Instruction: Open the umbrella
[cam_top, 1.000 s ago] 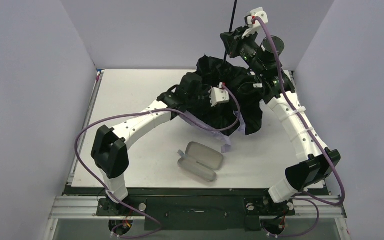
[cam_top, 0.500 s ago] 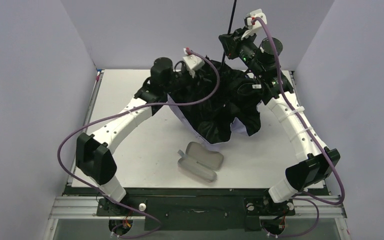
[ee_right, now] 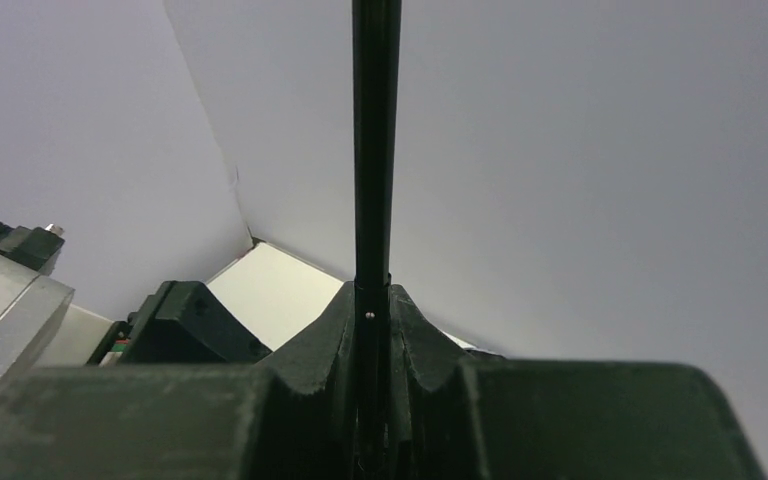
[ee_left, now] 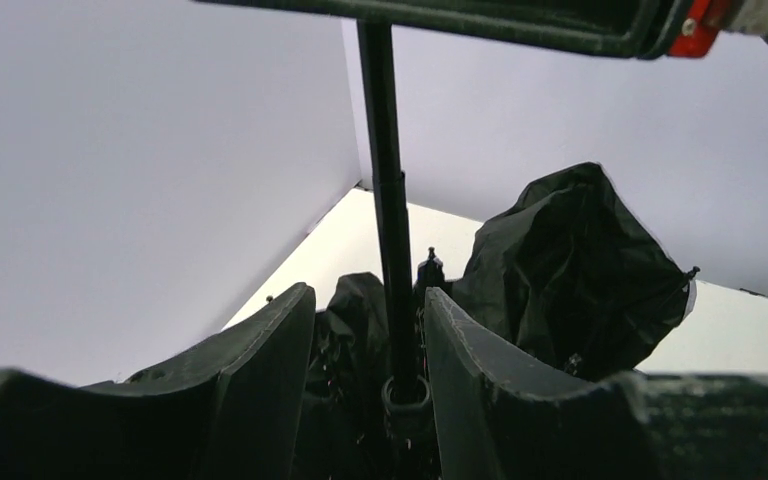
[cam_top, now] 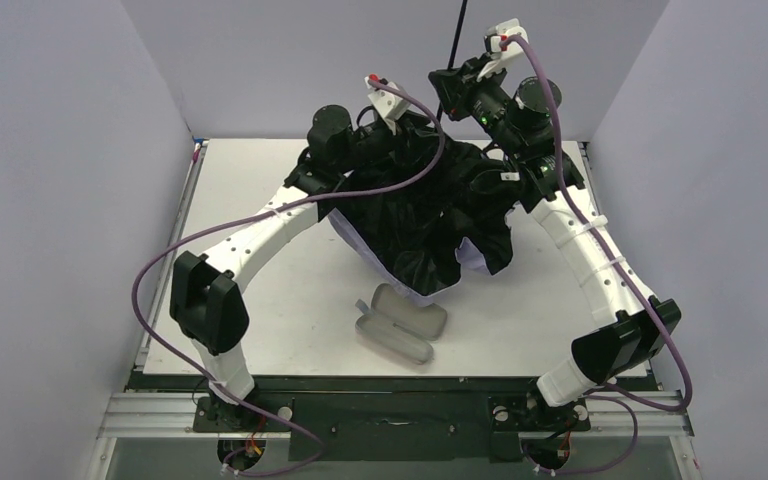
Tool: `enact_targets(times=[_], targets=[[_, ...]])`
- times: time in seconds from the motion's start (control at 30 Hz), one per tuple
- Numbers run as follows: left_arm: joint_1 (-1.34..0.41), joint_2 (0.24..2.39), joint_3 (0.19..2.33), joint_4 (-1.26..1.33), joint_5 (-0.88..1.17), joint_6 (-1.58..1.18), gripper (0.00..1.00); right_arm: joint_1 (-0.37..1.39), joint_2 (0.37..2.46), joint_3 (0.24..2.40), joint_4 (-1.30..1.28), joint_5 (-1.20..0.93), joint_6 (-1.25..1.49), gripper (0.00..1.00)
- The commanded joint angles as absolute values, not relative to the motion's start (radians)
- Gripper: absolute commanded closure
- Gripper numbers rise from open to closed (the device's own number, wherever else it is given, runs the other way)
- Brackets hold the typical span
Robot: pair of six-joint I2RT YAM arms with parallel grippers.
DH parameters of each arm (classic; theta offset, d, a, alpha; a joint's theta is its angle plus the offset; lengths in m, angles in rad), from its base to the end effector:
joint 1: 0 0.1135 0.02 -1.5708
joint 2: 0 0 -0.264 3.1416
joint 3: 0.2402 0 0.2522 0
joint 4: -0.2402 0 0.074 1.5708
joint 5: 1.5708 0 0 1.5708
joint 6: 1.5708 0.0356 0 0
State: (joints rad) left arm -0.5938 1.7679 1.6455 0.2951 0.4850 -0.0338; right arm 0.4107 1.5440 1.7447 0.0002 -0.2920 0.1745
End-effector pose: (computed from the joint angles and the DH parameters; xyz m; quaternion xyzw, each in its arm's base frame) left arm 0.3439 -0.2522 0.4202 0.3493 0.5495 -0.3763 0.6591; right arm 0.3140 0.1479 0.5066 -0.1856 0.6083 0.3091 0.7071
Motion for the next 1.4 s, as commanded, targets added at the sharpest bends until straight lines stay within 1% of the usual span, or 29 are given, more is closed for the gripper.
enact_targets(times=[0.0, 0.07, 0.17, 0.3, 0.47, 0.67, 0.83, 1.17, 1.37], targets=[[-0.608, 1.803, 1.751, 0.303, 0.495, -0.026, 0.59, 0.419, 1.48, 1.808, 0.111, -0.296, 0.202, 1.0], [-0.607, 1.824, 1.763, 0.264, 0.468, -0.019, 0.61, 0.422, 1.478, 1.816, 0.114, -0.306, 0.205, 1.0], [-0.599, 1.847, 1.756, 0.197, 0.444, 0.008, 0.67, 0.422, 1.479, 1.835, 0.121, -0.323, 0.198, 1.0], [-0.579, 1.858, 1.689, 0.129, 0.421, 0.057, 0.73, 0.417, 1.481, 1.87, 0.126, -0.325, 0.194, 1.0], [-0.557, 1.884, 1.65, 0.049, 0.39, 0.052, 0.76, 0.411, 1.489, 1.923, 0.137, -0.324, 0.207, 1.0], [-0.551, 1.921, 1.671, -0.055, 0.367, 0.092, 0.76, 0.407, 1.501, 1.958, 0.154, -0.322, 0.217, 1.0], [-0.542, 1.967, 1.712, -0.153, 0.346, 0.121, 0.72, 0.408, 1.509, 1.979, 0.167, -0.322, 0.211, 1.0], [-0.506, 2.002, 1.714, -0.197, 0.332, 0.167, 0.68, 0.408, 1.514, 2.013, 0.187, -0.319, 0.206, 1.0], [-0.49, 2.026, 1.717, -0.213, 0.346, 0.2, 0.63, 0.408, 1.518, 2.03, 0.184, -0.314, 0.196, 1.0]])
